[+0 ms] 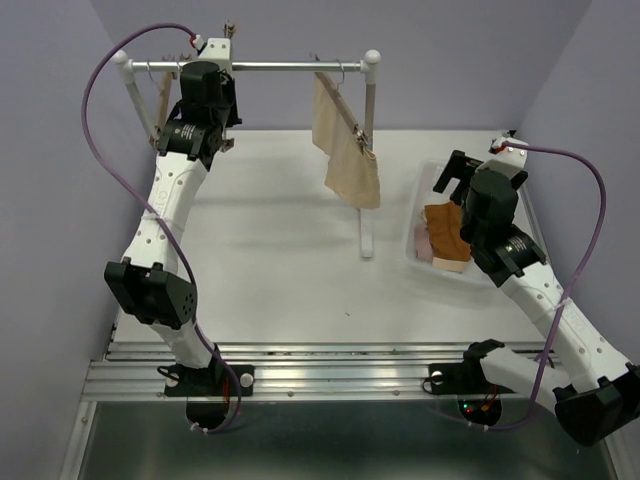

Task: Remove the underwear clipped to the hanger

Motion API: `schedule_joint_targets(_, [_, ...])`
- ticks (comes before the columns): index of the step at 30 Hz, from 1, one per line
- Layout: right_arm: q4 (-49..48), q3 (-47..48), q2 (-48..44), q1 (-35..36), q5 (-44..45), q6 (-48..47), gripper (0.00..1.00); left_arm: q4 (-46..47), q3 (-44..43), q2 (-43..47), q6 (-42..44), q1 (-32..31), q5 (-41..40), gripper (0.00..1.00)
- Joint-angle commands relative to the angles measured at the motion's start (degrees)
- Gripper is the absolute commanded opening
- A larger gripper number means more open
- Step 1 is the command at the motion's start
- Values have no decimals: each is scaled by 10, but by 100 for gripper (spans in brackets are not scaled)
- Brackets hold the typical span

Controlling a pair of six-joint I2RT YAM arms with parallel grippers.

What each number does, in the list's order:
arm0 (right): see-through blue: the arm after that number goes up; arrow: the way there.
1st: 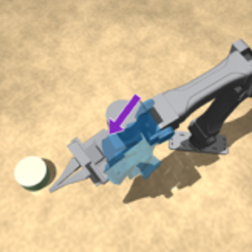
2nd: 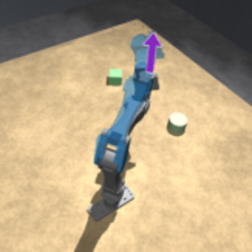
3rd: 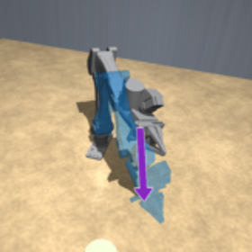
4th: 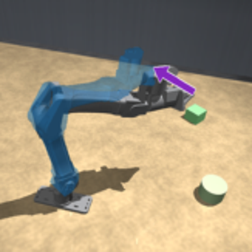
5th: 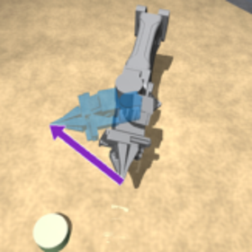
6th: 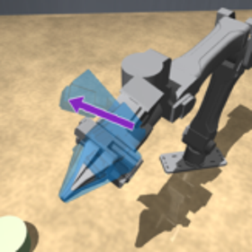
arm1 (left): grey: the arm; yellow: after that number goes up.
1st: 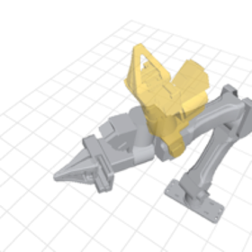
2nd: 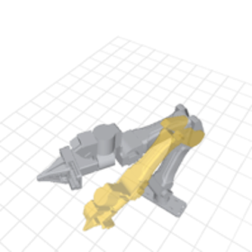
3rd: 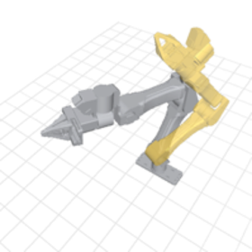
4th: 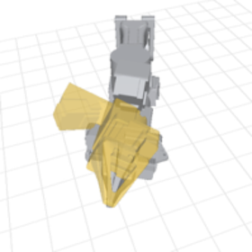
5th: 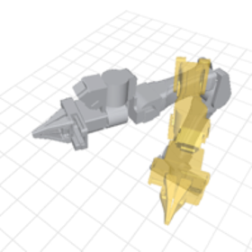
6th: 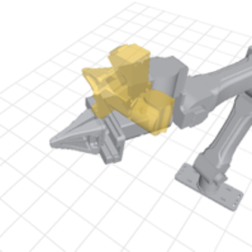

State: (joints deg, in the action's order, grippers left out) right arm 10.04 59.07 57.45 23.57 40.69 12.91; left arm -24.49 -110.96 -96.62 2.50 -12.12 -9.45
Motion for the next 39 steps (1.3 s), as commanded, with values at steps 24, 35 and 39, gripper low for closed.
schedule_joint_targets(24, [-62, 116, 63, -2, -343, -36, 100, 68, 148, 256, -103, 2, 68, 99])
schedule_joint_targets(35, [-37, 200, 136, -2, -352, -12, 100, 117, 248, 374, -220, -21, 122, 99])
schedule_joint_targets(39, [-42, 156, 111, -2, -309, 7, 100, 114, 209, 328, -232, -104, 75, 99])
